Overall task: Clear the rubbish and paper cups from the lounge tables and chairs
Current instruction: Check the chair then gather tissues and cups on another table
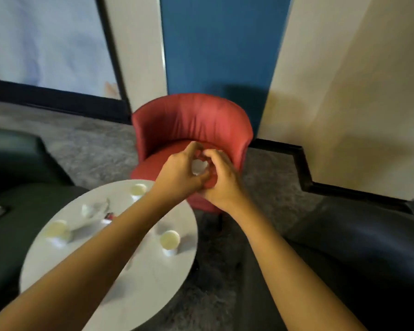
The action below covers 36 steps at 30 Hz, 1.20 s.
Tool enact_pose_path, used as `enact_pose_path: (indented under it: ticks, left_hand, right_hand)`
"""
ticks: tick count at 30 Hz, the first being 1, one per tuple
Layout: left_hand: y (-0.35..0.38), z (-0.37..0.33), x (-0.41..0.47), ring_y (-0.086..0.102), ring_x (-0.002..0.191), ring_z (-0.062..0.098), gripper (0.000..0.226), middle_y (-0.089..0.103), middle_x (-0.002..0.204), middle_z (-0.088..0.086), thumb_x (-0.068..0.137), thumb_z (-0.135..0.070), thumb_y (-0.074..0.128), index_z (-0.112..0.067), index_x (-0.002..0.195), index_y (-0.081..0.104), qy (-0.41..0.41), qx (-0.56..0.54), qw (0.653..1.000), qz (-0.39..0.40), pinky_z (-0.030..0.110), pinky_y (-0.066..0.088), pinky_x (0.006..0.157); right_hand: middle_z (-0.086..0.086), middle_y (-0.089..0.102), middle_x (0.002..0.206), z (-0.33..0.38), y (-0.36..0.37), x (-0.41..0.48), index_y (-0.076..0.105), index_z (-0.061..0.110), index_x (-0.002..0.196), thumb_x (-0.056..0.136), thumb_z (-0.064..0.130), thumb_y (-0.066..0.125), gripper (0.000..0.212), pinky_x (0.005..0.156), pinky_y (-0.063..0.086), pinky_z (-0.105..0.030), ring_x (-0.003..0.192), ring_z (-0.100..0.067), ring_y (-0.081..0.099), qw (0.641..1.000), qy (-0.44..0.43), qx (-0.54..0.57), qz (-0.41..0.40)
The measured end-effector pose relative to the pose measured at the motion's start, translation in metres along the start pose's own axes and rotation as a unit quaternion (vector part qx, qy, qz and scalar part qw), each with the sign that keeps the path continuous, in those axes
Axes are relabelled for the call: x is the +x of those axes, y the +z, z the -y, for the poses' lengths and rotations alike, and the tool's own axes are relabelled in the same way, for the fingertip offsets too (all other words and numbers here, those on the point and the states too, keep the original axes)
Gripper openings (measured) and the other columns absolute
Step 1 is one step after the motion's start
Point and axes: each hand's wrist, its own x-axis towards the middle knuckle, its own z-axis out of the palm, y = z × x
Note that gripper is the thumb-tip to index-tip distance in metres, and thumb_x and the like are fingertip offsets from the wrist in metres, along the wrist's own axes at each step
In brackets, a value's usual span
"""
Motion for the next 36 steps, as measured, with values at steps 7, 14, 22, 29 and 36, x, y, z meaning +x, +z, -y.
enact_pose_path:
  ticks: [7,14,22,29,36]
  left_hand:
    - [-0.142,0.108,-0.082,0.056,0.072,0.022,0.036,0.060,0.080,0.002,0.074,-0.013,0.065,-0.008,0.107,0.052,-0.154,0.058,0.984,-0.063,0.026,0.039,0.065]
    - [-0.207,0.178,-0.152,0.058,0.080,0.017,0.032,0.060,0.089,0.000,0.080,-0.021,0.062,-0.013,0.109,0.049,-0.238,0.085,0.962,-0.097,0.028,0.047,0.069]
    - [-0.231,0.216,-0.223,0.053,0.075,0.011,0.026,0.054,0.083,-0.006,0.084,-0.023,0.057,-0.016,0.106,0.047,-0.353,0.122,0.911,-0.175,0.017,0.041,0.062]
    - [-0.249,0.193,-0.290,0.051,0.069,0.010,0.025,0.054,0.075,-0.006,0.080,-0.020,0.058,-0.012,0.102,0.049,-0.461,0.183,0.814,-0.302,0.015,0.038,0.058]
    - [-0.241,0.129,-0.367,0.052,0.072,0.012,0.026,0.057,0.081,0.000,0.073,-0.013,0.058,-0.010,0.098,0.050,-0.549,0.230,0.684,-0.422,0.013,0.034,0.059]
  right_hand:
    - [-0.016,0.058,0.083,0.102,0.174,0.032,0.062,-0.004,0.087,0.066,-0.003,0.065,0.022,0.062,0.032,-0.013,0.074,-0.016,0.052,0.986,-0.047,0.093,0.132]
    - [-0.018,0.062,0.091,0.159,0.279,0.024,0.063,-0.002,0.099,0.073,-0.004,0.069,0.028,0.063,0.033,-0.005,0.079,-0.013,0.051,0.959,-0.084,0.120,0.242]
    - [-0.017,0.063,0.095,0.190,0.363,-0.004,0.062,-0.002,0.105,0.078,0.002,0.067,0.027,0.072,0.052,-0.021,0.082,-0.023,0.061,0.917,-0.142,0.177,0.328]
    - [-0.012,0.056,0.081,0.242,0.400,-0.034,0.063,-0.002,0.091,0.073,-0.001,0.061,0.018,0.061,0.033,0.002,0.068,-0.012,0.047,0.817,-0.244,0.293,0.432]
    - [-0.018,0.059,0.089,0.305,0.394,-0.103,0.064,-0.003,0.089,0.071,-0.008,0.063,0.018,0.064,0.036,-0.014,0.076,-0.019,0.053,0.697,-0.330,0.380,0.510]
